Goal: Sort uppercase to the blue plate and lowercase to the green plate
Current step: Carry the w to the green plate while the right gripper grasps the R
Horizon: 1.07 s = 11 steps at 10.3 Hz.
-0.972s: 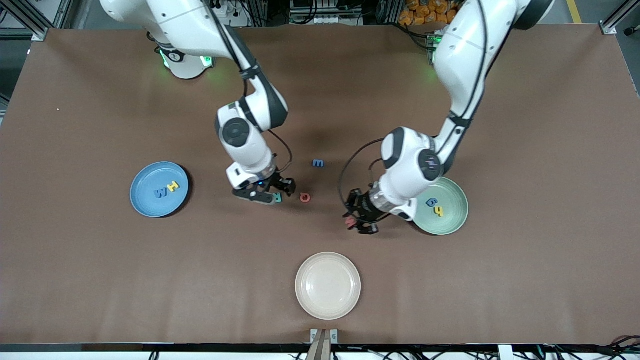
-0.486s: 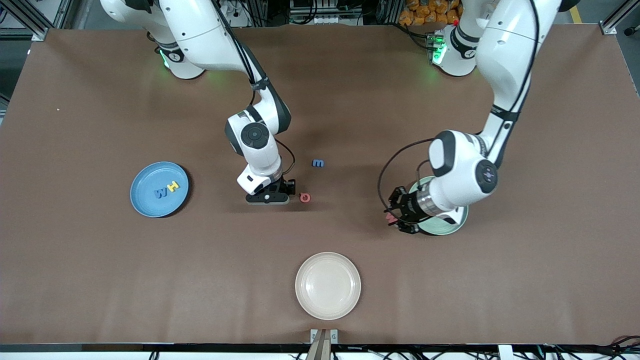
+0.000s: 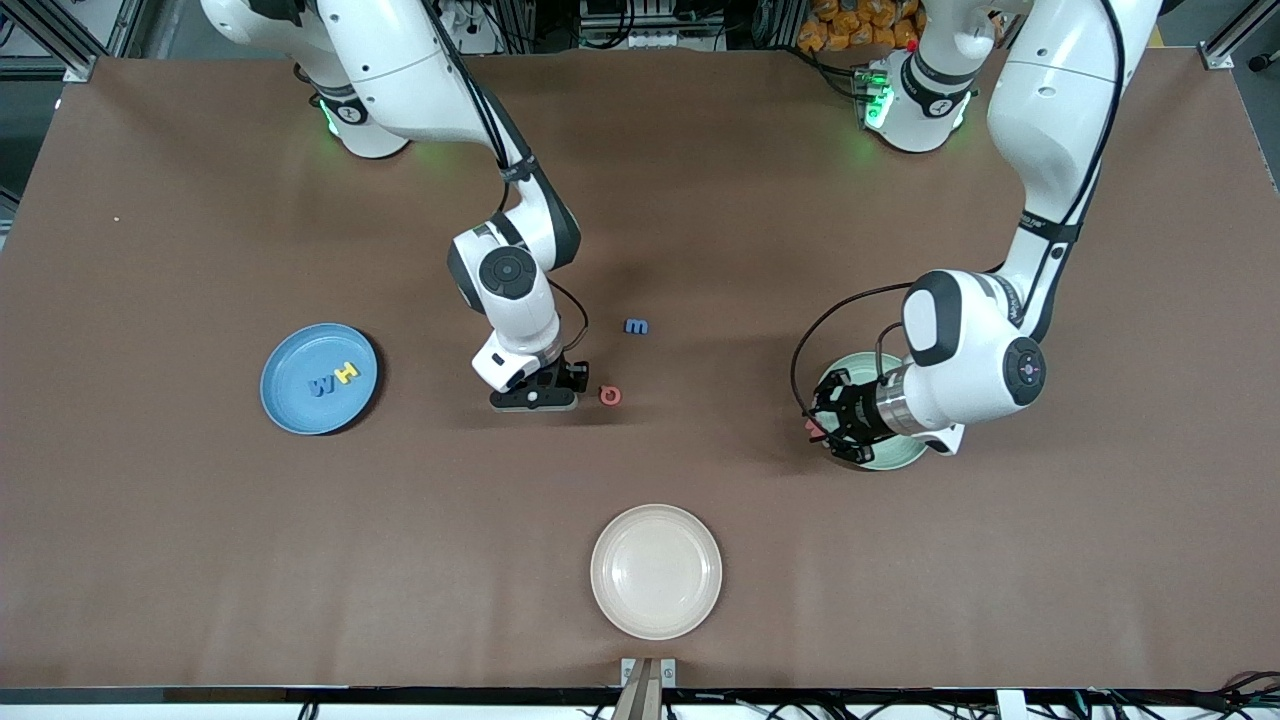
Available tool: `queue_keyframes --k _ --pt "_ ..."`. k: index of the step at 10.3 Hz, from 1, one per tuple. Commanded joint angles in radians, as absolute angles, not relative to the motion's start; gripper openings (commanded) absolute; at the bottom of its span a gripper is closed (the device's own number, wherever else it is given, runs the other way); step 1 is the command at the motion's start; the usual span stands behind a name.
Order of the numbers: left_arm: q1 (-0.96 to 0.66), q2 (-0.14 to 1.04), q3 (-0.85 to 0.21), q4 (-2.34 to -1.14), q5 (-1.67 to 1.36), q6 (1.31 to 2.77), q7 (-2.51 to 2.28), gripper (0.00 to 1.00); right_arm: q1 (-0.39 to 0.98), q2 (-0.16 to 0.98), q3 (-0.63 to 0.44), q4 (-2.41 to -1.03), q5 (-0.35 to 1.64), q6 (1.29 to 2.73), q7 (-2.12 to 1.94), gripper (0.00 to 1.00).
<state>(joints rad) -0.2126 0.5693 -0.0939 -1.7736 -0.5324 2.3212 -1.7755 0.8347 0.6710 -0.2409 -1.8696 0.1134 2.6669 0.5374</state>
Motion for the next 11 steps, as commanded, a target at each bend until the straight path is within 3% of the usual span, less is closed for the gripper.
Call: queue_keyframes --k 1,3,4,5,7,11 --pt "-0.175 0.506 -0.095 -1.85 -0.549 2.274 -1.721 0.0 0.834 0.676 -0.245 -1.864 0.094 2.663 0.537 0.48" --pt "-0.146 0.508 -0.094 -1.859 -0.502 2.234 -1.707 0.0 0.834 0.676 -0.245 -1.864 0.094 2.658 0.534 0.38" --pt "-0.118 0.508 -0.094 -1.862 -0.485 2.215 -1.694 0.41 0.834 0.675 -0.245 -1.864 0.094 2.655 0.534 0.33" --pt "-0.114 0.511 -0.094 -1.861 -0.479 2.214 -1.677 0.99 0.834 0.673 -0.245 -1.864 0.094 2.654 0.532 0.31" --pt "-0.115 0.511 -0.094 -1.861 -0.477 2.214 -1.674 1.0 0.834 0.672 -0.245 -1.864 0.094 2.652 0.529 0.24" --pt "-0.169 0.508 -0.094 -1.861 -0.411 2.215 -1.692 1.0 0.833 0.661 -0.256 -1.858 0.094 2.64 0.503 0.19"
